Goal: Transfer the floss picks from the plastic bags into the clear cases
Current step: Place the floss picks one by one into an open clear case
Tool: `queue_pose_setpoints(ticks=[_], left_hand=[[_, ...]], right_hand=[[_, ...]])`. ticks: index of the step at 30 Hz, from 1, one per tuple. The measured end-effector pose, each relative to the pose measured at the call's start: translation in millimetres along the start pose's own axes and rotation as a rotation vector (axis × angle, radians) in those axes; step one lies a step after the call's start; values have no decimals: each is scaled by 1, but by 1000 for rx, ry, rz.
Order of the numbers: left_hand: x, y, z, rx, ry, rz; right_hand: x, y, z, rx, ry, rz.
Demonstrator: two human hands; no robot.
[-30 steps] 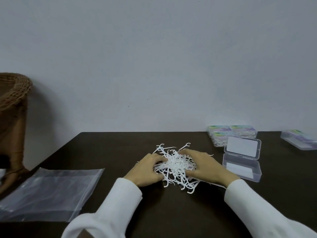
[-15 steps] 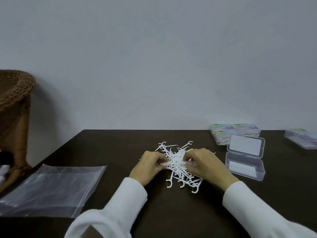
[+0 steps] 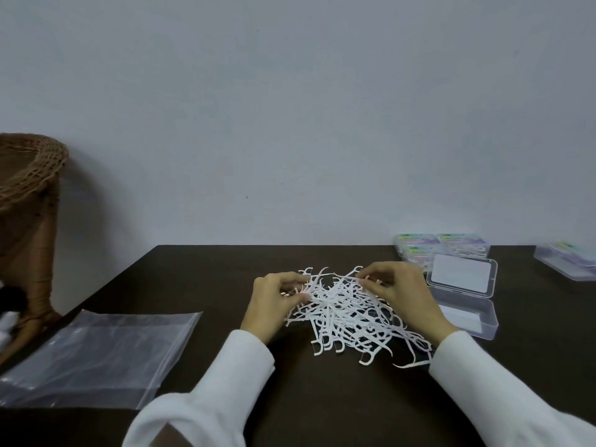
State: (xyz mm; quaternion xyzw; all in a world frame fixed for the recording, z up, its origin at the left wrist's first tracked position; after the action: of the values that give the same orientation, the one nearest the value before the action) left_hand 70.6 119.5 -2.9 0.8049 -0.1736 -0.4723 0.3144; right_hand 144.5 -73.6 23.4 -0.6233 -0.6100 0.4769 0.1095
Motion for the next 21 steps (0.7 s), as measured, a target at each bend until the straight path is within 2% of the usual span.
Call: queue_pose_setpoints(ticks=[6, 11, 21], left_hand=[[-8, -6, 0, -98, 57, 242], [-3, -11, 0, -178, 26, 492], [-2, -8, 2, -242, 68, 685]], right_hand=[[-17, 5, -3, 78, 103, -203], [-31, 13, -4, 116, 204, -288], [-64, 30, -1, 150, 242, -403]])
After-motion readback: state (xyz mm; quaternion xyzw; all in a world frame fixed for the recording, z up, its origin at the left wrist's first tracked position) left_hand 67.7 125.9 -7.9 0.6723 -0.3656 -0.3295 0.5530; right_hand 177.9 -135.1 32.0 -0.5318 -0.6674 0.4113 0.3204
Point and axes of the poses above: each hand's wrist, its own z-axis away from the middle knuckle, its own x-axis out of the palm, y = z × x, the point moved 10 cm from there along -z, towards the middle knuckle, and after that the axes turned 11 degrees about -z, right-handed, at the moved point
